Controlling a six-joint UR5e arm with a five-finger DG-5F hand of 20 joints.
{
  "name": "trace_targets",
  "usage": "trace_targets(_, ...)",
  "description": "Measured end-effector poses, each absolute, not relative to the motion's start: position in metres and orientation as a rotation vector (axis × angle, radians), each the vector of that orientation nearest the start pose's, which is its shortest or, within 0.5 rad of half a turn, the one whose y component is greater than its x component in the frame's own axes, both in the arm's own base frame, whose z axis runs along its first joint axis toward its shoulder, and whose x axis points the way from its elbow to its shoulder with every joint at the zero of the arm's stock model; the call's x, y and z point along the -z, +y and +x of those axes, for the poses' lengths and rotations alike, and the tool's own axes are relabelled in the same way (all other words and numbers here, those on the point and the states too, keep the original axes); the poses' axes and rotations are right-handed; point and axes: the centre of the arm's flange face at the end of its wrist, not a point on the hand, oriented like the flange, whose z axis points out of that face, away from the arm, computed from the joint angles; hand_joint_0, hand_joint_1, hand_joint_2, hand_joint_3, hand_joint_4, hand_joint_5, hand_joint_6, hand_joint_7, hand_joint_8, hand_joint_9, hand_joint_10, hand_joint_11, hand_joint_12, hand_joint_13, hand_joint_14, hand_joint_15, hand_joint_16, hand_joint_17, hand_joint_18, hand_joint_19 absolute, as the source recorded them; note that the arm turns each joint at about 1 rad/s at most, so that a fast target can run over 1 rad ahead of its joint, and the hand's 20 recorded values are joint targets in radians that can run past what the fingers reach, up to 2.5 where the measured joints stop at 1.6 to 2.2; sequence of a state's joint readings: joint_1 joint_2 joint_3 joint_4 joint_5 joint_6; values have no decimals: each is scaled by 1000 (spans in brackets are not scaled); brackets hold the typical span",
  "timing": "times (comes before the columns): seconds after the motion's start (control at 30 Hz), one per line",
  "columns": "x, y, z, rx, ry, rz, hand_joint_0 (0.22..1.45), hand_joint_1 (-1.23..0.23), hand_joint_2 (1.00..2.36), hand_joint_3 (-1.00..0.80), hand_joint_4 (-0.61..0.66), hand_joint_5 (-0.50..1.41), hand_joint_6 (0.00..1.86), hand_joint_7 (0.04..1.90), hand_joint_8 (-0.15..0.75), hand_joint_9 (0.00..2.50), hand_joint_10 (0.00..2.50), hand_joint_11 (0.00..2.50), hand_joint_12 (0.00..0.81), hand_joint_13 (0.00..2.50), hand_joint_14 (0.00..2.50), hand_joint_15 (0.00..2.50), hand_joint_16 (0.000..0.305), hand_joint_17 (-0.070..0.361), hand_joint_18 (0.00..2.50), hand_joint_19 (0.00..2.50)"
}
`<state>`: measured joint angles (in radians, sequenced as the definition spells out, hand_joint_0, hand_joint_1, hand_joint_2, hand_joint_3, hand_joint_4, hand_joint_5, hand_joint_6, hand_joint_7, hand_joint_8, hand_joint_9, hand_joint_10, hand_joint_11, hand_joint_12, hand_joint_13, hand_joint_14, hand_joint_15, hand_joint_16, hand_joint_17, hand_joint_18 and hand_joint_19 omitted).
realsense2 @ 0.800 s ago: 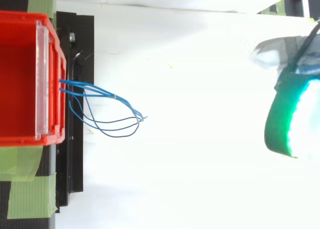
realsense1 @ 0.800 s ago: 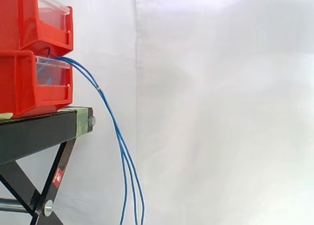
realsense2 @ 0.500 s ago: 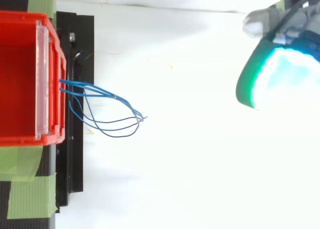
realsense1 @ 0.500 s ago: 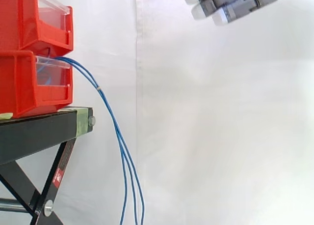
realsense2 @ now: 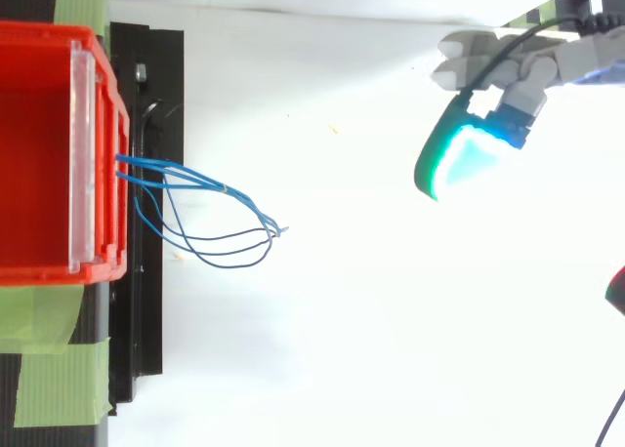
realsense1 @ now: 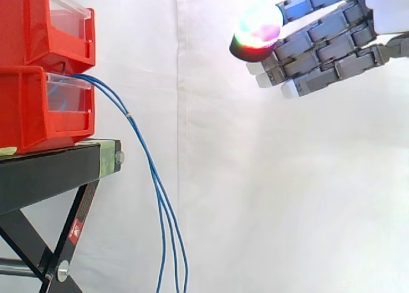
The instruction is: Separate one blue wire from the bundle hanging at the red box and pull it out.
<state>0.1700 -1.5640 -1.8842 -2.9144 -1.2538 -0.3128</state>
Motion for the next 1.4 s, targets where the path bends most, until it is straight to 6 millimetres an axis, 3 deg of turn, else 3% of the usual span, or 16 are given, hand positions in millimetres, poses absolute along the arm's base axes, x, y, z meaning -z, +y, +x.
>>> trace_targets(0.2,-332,-81,485,-767,1292,1066,582,-772,1000,-500,315,-199,503,872,267,226,0,28,298,0,1,0,47,107,0,140)
trace_targets(0.5,-259,-73,516,-720,1347,1085,554,-713,1000,-500,318,-197,503,868,276,236,0,40,304,0,0,6,48,109,0,162)
trace_targets(0.7,-229,-70,534,-734,1317,1073,546,-685,1000,-500,319,-197,503,867,282,243,0,53,309,0,0,7,49,111,0,162)
trace_targets(0.97,-225,-68,546,-705,1255,1029,540,-664,1000,-500,323,-196,503,860,287,261,2,62,318,0,0,13,50,112,0,171)
trace_targets(1.4,-222,-73,547,-612,1238,1009,541,-653,1000,-500,324,-195,503,852,294,279,0,61,319,11,0,15,50,113,0,183)
